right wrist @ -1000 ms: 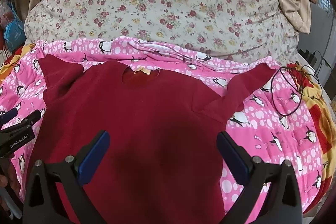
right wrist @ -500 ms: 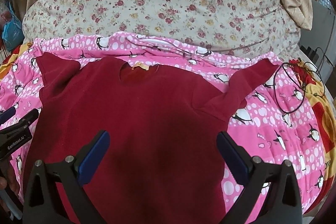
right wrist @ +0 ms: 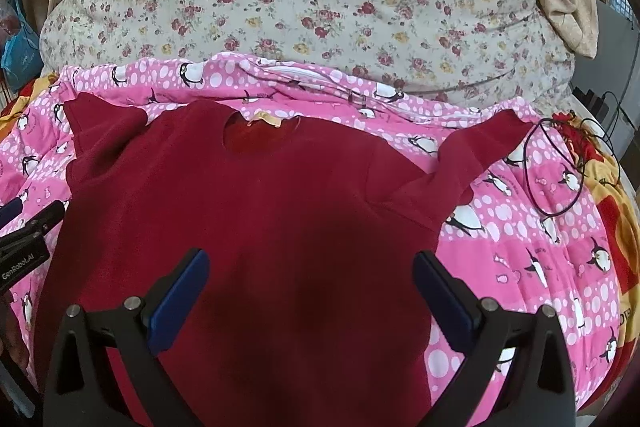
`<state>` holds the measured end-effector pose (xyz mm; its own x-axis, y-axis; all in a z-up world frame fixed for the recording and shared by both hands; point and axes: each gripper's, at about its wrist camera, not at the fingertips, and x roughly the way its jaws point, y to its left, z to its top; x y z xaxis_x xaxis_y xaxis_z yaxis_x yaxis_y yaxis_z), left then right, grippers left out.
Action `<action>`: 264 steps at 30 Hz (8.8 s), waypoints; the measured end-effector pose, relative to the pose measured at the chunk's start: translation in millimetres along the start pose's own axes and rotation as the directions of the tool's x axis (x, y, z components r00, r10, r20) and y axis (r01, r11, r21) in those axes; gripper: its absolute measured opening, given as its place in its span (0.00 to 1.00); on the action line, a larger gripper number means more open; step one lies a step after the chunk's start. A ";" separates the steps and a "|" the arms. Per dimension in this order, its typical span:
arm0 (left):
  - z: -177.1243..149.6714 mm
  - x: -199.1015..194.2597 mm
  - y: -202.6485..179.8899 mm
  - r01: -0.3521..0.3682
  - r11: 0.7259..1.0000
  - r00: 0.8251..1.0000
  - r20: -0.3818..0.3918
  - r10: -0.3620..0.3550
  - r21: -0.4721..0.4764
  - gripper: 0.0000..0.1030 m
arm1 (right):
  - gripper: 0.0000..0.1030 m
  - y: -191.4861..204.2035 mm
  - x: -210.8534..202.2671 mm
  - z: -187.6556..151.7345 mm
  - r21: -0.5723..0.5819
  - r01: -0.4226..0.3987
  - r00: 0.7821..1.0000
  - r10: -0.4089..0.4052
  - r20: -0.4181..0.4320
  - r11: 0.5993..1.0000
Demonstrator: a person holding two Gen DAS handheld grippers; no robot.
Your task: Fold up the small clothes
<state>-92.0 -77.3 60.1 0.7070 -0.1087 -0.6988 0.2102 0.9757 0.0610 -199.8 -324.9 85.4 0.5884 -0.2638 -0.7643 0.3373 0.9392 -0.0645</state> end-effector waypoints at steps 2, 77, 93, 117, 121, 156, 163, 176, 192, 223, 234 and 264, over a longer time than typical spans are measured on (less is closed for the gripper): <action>-0.4 0.9 0.2 0.001 1.000 1.000 -0.002 -0.001 -0.002 0.80 | 1.00 0.1 2.5 0.4 0.002 0.000 1.000 0.000 -0.004 1.000; 120.2 235.0 211.8 -0.053 0.782 0.991 -0.132 -0.037 -0.621 0.05 | 1.00 -0.5 74.2 0.4 0.003 -0.172 0.980 0.172 -0.102 0.985; 143.5 17.4 49.7 0.509 0.829 0.859 0.079 -0.506 -0.231 0.00 | 1.00 -46.1 45.8 14.2 0.208 -0.276 0.960 0.279 0.013 0.938; 27.5 11.4 -1.3 0.103 0.994 0.984 -0.141 -0.107 -0.033 0.28 | 0.77 -54.0 49.8 22.8 0.205 -0.312 0.948 0.317 0.009 0.928; 24.5 44.7 26.9 0.097 0.977 0.968 -0.208 -0.136 -0.190 0.28 | 0.43 -38.3 71.0 28.3 0.171 -0.301 0.948 0.314 -0.052 0.938; 29.2 51.8 -35.4 0.088 0.996 0.980 -0.177 -0.089 -0.016 0.31 | 0.42 -87.5 99.3 32.1 0.068 -0.190 0.972 0.198 -0.128 0.979; 30.1 49.3 -32.8 0.095 0.995 0.980 -0.170 -0.099 -0.032 0.31 | 0.46 -150.3 79.4 42.6 0.264 -0.282 0.955 0.295 -0.010 0.922; 41.5 40.2 -19.9 0.162 0.976 0.978 -0.105 -0.179 -0.148 0.31 | 0.72 -227.8 83.2 43.1 0.447 -0.106 0.994 0.086 0.066 0.888; 46.3 50.2 -18.9 0.174 0.974 0.975 -0.114 -0.192 -0.147 0.31 | 0.48 -354.8 196.7 73.3 0.699 -0.159 0.987 0.115 0.109 0.697; 53.3 27.6 -12.2 0.321 0.926 0.942 -0.036 -0.334 -0.199 0.31 | 0.17 -66.2 50.0 88.1 -0.011 -0.539 0.840 0.538 0.075 0.843; 52.2 27.8 -41.5 0.444 0.878 0.886 -0.055 -0.460 -0.181 0.33 | 0.74 -46.7 33.2 39.5 -0.157 -0.412 0.911 0.410 -0.046 0.898; 76.2 51.5 -21.3 0.376 0.898 0.909 -0.100 -0.405 -0.228 0.02 | 0.74 -149.0 60.1 42.5 0.115 -0.313 0.949 0.306 0.075 0.943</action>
<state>-8.6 -118.1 77.1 0.4899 -0.4754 -0.7308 0.3005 0.8790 -0.3704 -183.5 -490.1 76.3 0.7166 0.0201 -0.6972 0.2183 0.9429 0.2516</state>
